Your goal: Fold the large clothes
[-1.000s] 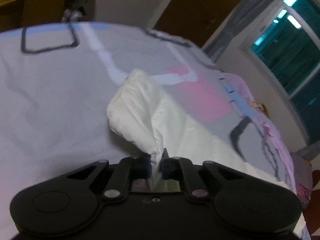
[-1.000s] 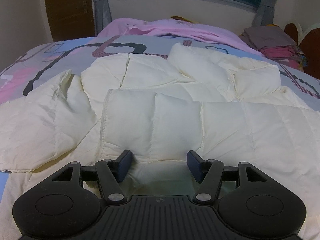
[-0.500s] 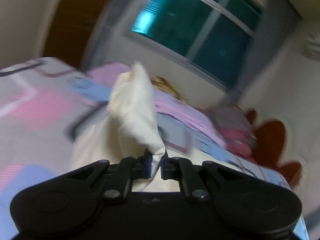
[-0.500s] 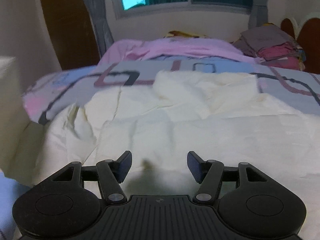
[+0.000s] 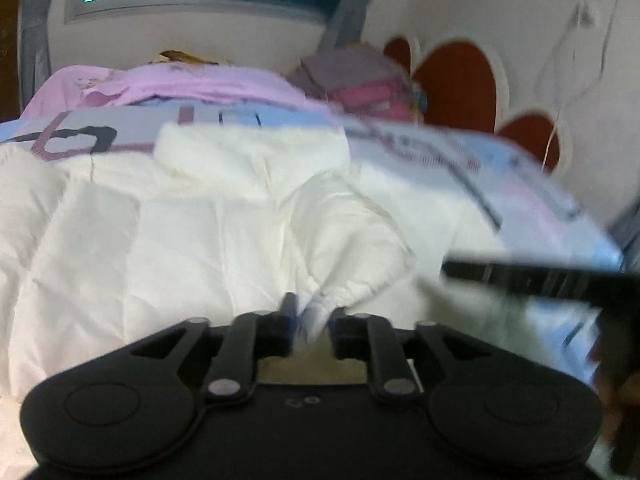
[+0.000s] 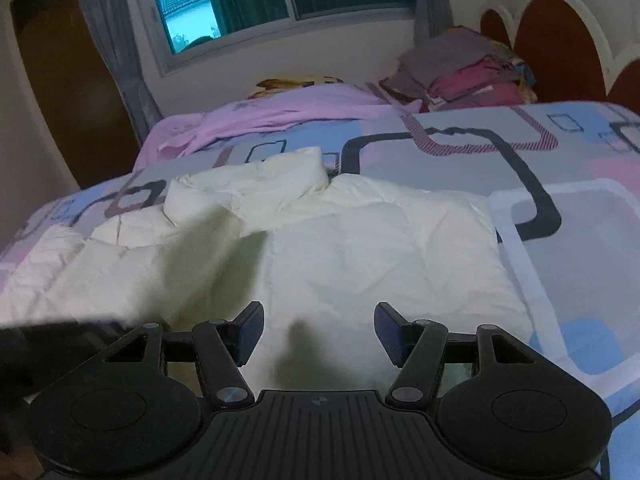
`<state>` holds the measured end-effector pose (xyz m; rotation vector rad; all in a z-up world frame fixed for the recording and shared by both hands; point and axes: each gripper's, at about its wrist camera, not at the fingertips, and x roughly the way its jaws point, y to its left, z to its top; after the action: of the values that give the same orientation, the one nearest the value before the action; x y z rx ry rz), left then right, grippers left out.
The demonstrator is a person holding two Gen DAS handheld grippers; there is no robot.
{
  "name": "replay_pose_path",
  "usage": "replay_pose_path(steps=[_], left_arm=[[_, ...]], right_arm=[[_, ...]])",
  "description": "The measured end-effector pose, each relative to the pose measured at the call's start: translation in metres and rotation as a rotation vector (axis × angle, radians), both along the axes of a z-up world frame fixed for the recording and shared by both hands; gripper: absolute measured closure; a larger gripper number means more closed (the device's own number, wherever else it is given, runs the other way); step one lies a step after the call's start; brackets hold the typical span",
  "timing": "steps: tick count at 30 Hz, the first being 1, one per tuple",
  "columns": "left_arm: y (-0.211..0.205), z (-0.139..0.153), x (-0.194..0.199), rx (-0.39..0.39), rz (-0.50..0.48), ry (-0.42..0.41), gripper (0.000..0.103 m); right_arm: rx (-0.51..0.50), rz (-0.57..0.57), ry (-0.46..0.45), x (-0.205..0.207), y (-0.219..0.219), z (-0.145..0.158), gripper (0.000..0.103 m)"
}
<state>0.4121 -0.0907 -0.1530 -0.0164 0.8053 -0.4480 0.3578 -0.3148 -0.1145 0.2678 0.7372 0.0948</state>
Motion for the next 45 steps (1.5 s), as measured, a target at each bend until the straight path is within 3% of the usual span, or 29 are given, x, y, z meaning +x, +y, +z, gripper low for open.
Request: replay_pose_path(steps=[2, 3, 4, 5, 8, 12, 13, 14, 16, 18, 20, 24, 28, 30, 32, 34, 37, 40, 43, 45], left_arm=[[0.0, 0.001, -0.009, 0.017, -0.006, 0.003, 0.071], [0.006, 0.005, -0.013, 0.018, -0.005, -0.003, 0.058], [0.012, 0.008, -0.016, 0.02, 0.001, -0.011, 0.048], [0.018, 0.016, -0.022, 0.024, 0.019, -0.033, 0.032], [0.039, 0.03, -0.038, 0.045, 0.074, -0.096, 0.03], [0.086, 0.039, -0.055, 0.093, 0.207, -0.123, 0.03], [0.098, 0.039, -0.059, 0.114, 0.243, -0.127, 0.031], [0.11, 0.036, -0.061, 0.141, 0.276, -0.127, 0.032], [0.131, 0.027, -0.066, 0.197, 0.33, -0.108, 0.033], [0.144, 0.013, -0.067, 0.227, 0.373, -0.074, 0.036], [0.153, 0.001, -0.063, 0.249, 0.41, -0.045, 0.038], [0.154, 0.001, -0.052, 0.243, 0.438, -0.086, 0.038], [0.14, 0.001, -0.032, 0.273, 0.411, -0.13, 0.042], [0.136, -0.004, -0.027, 0.276, 0.399, -0.124, 0.061], [0.138, -0.01, -0.023, 0.275, 0.401, -0.104, 0.071], [0.142, -0.014, -0.023, 0.266, 0.411, -0.095, 0.075], [0.143, -0.019, -0.022, 0.27, 0.4, -0.072, 0.075], [0.144, -0.01, -0.03, 0.256, 0.373, -0.062, 0.071], [0.15, 0.003, -0.043, 0.233, 0.354, -0.074, 0.059], [0.155, 0.012, -0.05, 0.207, 0.373, -0.075, 0.043]], right_arm=[[0.027, 0.012, -0.011, -0.001, -0.001, 0.004, 0.042], [0.041, 0.023, -0.015, 0.0, 0.001, 0.005, 0.04], [0.055, 0.029, -0.015, 0.001, 0.004, 0.005, 0.022], [0.066, 0.032, -0.024, 0.002, 0.008, 0.005, 0.007], [0.071, 0.079, -0.028, 0.012, 0.024, 0.003, 0.007], [0.076, 0.088, 0.062, 0.028, 0.041, -0.015, 0.008], [0.082, 0.091, 0.07, 0.03, 0.042, -0.019, 0.019], [0.081, 0.102, 0.08, 0.031, 0.045, -0.022, 0.044], [0.098, 0.132, 0.102, 0.033, 0.05, -0.026, 0.067], [0.082, 0.142, 0.098, 0.034, 0.053, -0.025, 0.071], [0.08, 0.154, 0.077, 0.034, 0.052, -0.019, 0.091], [0.0, 0.111, -0.011, 0.028, 0.039, 0.002, 0.093], [-0.069, 0.05, -0.019, 0.025, 0.011, 0.009, 0.093], [-0.075, 0.011, -0.005, 0.023, -0.006, 0.007, 0.093], [-0.069, -0.015, 0.018, 0.023, -0.019, 0.001, 0.093], [-0.101, -0.034, 0.046, 0.024, -0.024, -0.011, 0.093], [-0.101, -0.043, 0.095, 0.03, -0.029, -0.03, 0.093], [-0.092, -0.056, 0.054, 0.023, -0.031, -0.023, 0.092], [-0.081, -0.072, -0.006, 0.015, -0.036, -0.008, 0.092], [-0.09, -0.073, -0.046, 0.011, -0.034, 0.003, 0.092]])
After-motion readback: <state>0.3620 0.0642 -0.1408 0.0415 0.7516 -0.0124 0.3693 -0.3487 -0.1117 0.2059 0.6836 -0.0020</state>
